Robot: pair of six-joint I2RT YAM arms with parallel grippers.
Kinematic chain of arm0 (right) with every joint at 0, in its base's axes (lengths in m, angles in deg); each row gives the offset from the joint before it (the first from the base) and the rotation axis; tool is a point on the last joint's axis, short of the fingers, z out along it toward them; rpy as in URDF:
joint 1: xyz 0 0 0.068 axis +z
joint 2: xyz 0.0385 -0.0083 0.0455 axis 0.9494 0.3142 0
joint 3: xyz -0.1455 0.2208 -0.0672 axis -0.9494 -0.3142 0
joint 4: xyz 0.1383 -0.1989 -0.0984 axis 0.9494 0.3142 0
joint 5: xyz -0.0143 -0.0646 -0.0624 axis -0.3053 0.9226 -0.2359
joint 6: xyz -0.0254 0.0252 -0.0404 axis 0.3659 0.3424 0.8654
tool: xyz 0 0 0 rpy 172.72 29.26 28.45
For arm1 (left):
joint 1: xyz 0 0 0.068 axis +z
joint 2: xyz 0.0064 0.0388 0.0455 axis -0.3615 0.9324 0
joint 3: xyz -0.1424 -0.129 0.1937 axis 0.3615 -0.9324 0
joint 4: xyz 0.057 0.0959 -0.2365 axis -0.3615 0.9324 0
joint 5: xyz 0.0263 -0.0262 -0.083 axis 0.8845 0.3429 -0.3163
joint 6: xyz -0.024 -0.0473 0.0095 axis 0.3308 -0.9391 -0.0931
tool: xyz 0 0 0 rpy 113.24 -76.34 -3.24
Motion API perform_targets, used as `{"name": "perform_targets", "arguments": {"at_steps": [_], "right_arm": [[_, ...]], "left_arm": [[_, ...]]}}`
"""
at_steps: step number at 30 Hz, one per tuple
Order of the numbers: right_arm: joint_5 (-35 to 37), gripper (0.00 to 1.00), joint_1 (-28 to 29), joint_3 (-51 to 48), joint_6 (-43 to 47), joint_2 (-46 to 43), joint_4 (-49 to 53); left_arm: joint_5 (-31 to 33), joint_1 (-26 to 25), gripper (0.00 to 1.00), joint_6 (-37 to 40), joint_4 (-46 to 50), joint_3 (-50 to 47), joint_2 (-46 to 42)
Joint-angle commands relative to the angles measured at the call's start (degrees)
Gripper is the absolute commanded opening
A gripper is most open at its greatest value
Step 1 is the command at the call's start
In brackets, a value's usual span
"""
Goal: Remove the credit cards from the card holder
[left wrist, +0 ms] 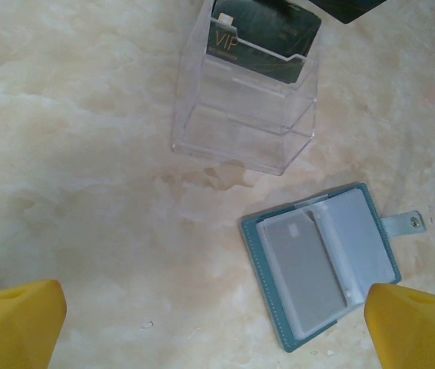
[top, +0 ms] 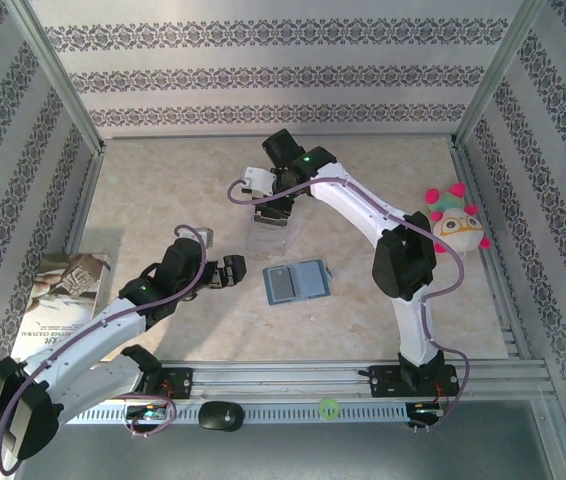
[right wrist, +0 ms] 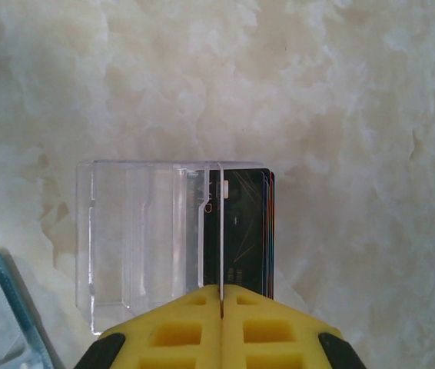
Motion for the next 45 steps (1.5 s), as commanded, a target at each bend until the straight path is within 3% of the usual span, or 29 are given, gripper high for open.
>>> {"name": "perform_targets", "arguments": {"at_steps": [1, 27, 31, 33, 41, 45], "right_arm": [[-1.14, 0.0, -1.05, 1.91, 1.97, 2.94, 1.71], [-2.03, 0.0, -2.5, 3.95, 0.75, 7.6, 0.14], [-0.41, 0.25, -2.51, 3.41, -1.38, 6.96, -3.38], [-0.3, 0.32, -2.46, 2.49, -2.9, 5.32, -6.33], [-2.12, 0.41, -1.31, -6.07, -12.91, -5.65, -20.86], [2.07, 0.44, 1.08, -13.8, -26.36, -12.05, -28.47]], "left_arm": [[0.17, 1.3, 1.0, 1.02, 0.17, 1.14, 1.38], [-2.52, 3.71, 1.0, 0.31, -2.09, 0.88, 3.4], [-2.68, 3.82, 1.0, 0.48, -2.0, 0.88, 3.31], [-2.85, 3.85, 1.0, 0.56, -1.85, 0.81, 3.18], [-3.18, 4.09, 1.0, -0.46, -3.55, -0.2, 1.67], [-3.1, 4.39, 1.0, -1.47, -6.34, -1.78, 0.75]]}}
